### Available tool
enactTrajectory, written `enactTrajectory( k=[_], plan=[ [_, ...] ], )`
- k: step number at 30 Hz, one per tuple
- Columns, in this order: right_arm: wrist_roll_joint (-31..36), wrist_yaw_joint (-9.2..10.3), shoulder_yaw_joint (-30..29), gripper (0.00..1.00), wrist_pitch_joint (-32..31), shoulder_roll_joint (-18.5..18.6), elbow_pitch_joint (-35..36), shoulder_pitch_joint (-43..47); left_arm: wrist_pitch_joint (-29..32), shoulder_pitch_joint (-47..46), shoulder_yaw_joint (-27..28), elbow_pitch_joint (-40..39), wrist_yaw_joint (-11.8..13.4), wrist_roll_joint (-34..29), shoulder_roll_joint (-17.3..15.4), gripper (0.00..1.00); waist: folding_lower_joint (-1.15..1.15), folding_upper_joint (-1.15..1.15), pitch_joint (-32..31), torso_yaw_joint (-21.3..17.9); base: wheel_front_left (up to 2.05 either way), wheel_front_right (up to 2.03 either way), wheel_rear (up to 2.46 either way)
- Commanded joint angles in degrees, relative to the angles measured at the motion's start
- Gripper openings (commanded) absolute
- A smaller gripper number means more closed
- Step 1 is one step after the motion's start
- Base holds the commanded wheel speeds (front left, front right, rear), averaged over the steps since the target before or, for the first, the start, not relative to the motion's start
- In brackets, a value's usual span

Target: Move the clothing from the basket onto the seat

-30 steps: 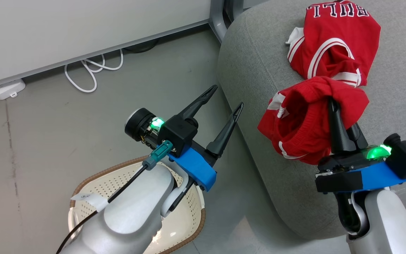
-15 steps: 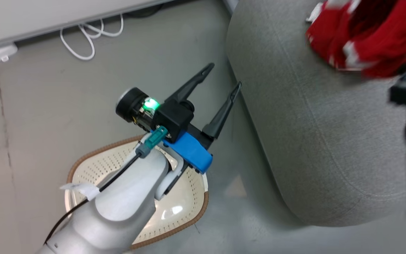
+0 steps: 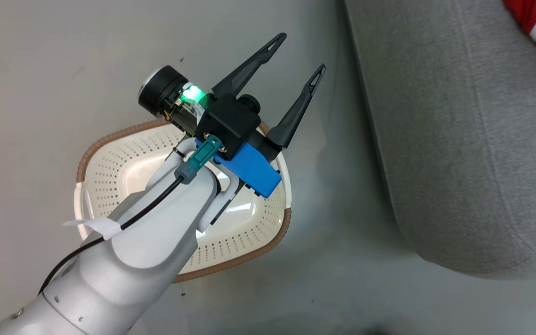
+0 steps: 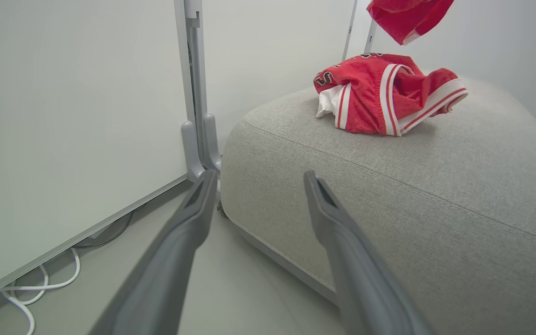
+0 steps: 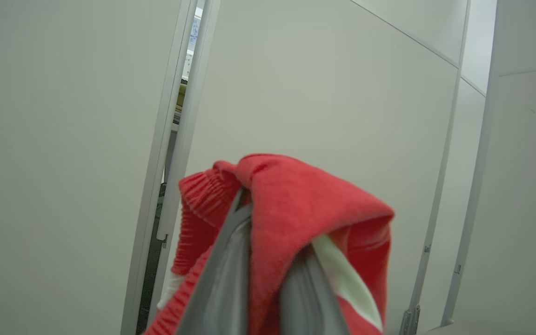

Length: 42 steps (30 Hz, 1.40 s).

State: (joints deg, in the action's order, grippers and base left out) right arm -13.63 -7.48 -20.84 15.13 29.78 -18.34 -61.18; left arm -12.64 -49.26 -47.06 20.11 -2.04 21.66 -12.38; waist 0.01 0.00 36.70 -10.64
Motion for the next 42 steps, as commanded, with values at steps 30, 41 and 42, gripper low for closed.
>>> enactTrajectory(
  k=[30, 41, 42],
  plan=[
    [3.4, -0.03, -7.1, 1.0, 0.0, -10.9, -14.6, 18.5, -2.0, 0.8, -0.2, 2.1, 0.8, 1.5, 0.6, 1.0, -0.01, 0.0, -1.7, 1.2, 0.0, 0.0, 0.0],
    [6.0, -0.03, -12.1, 1.0, 0.0, -18.6, -6.3, 35.5, -2.6, 7.8, 3.4, 1.8, 1.7, 2.8, 2.1, 1.0, -0.01, 0.0, -11.3, 3.0, 0.0, 0.0, 0.0],
    [6.3, -0.03, -11.7, 1.0, 0.0, -19.2, -5.4, 36.7, -2.6, 8.7, 4.0, 1.5, 1.8, 2.7, 2.1, 1.0, -0.01, 0.0, -12.1, 3.1, 0.0, 0.0, 0.0]
  ],
)
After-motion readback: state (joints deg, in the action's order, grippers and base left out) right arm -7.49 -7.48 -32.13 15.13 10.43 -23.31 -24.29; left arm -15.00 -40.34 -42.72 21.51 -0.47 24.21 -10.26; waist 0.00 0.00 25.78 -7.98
